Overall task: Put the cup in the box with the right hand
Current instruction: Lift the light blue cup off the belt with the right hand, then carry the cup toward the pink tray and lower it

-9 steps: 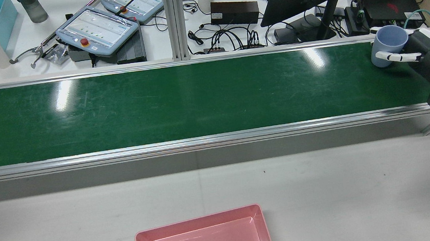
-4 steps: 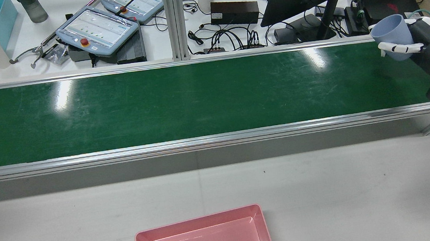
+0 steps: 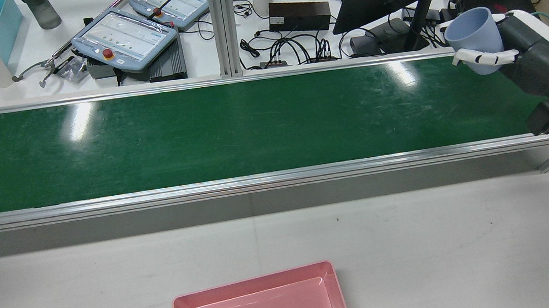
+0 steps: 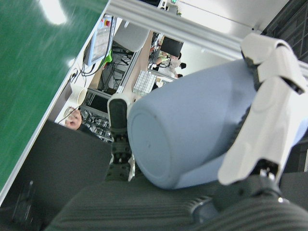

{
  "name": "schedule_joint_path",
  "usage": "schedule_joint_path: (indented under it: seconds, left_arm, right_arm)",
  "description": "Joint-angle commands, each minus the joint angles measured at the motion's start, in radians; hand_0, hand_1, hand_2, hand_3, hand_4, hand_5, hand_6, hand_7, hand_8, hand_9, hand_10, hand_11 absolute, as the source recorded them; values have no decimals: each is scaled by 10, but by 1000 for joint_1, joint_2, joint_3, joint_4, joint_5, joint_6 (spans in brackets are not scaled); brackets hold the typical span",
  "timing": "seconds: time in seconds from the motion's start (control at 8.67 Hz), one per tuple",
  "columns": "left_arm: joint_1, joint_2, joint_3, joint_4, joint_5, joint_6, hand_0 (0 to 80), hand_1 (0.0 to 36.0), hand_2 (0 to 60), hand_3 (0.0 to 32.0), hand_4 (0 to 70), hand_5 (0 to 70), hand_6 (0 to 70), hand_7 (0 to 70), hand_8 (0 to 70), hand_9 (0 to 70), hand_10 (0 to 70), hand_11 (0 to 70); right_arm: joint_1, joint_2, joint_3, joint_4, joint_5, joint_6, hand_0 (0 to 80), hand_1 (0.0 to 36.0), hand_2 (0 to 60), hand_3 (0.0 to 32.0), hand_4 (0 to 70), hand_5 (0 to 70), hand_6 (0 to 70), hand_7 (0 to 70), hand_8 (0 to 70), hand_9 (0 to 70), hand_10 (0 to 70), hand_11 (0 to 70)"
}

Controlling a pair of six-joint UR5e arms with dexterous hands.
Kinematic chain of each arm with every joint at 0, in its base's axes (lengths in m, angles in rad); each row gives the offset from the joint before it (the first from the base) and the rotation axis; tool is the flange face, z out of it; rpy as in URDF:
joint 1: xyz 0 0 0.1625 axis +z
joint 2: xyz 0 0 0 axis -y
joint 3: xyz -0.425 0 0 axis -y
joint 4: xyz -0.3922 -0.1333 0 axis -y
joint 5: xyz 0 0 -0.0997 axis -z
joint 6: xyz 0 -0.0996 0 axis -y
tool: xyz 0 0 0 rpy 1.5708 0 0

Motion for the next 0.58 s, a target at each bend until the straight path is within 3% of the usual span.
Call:
schedule_joint_path:
  seconds: [0.0,0.12,0.23,0.46]
  left_arm:
    - [0,0,0,0,0,0,0,0,0,0,0,0,0,0,0,0,0,0]
    - [0,0,0,0,0,0,0,0,0,0,0,0,0,0,0,0,0,0]
    - [1,0,1,0,0,0,0,0,0,0,0,0,0,0,0,0,0,0]
    - [0,0,1,2,0,0,0,0,0,0,0,0,0,0,0,0,0,0]
  right_arm:
    - [-378,1,256,-64,175,-197,496,323,600,0,151,139,277,700,492,700,310,460]
    - [-508,6,306,-64,257,-271,496,320,600,0,146,138,273,700,486,700,302,451]
    - [-605,62,315,-64,301,-333,496,320,600,0,141,136,269,700,480,700,292,438]
    - [-773,159,314,-62,347,-477,497,317,600,0,154,133,265,700,471,700,279,421]
